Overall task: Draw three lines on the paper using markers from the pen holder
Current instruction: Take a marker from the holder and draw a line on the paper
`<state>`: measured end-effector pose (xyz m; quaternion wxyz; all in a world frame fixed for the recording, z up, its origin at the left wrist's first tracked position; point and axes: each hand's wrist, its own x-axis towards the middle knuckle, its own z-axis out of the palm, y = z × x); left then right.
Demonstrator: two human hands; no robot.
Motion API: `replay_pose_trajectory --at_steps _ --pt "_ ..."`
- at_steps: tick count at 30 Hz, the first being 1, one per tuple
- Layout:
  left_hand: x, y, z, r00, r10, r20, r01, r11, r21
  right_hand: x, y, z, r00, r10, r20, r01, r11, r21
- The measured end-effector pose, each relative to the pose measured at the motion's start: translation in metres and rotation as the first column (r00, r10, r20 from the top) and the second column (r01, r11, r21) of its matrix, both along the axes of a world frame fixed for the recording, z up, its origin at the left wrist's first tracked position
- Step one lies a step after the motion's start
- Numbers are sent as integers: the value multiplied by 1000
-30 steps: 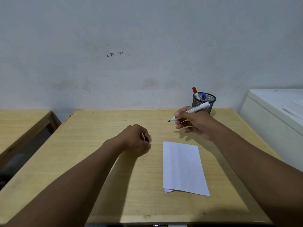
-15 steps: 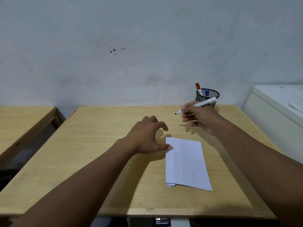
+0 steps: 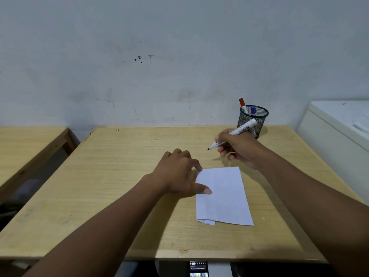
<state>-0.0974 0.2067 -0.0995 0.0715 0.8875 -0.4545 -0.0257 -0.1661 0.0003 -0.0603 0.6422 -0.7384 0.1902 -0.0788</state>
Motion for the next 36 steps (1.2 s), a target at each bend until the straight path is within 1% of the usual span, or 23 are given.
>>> replay_pose_trajectory --at_steps 2,4,7,10,13,18,24,30,36 --pt "-2 0 -3 1000 18 0 -18 1000 -9 -5 8 -5 1000 7 -15 -7 1000 -16" --pt "-2 1 -5 999 37 5 -37 999 -8 -11 21 -14 1000 -12 -16 12 1000 7" --pt "0 1 -8 997 71 31 -70 998 -2 -17 43 -30 995 -99 3 99 995 34" --pt "-1 2 -10 994 90 64 -90 996 3 -16 57 -46 978 -201 57 197 978 64" --pt "-1 4 -11 995 85 56 -87 996 32 -15 60 -52 963 -252 98 248 968 47" --pt "-3 6 -8 997 73 8 -74 991 110 -13 60 -53 969 -225 105 227 974 -6" --pt "-2 4 -9 997 78 -8 -76 989 127 -16 63 -56 977 -190 96 202 969 -139" --pt "0 6 -11 996 81 -34 -76 990 119 -18 64 -58 981 -160 108 178 967 -182" --pt "-2 7 -10 994 82 -75 -74 992 103 -16 62 -63 985 -119 125 148 955 -257"
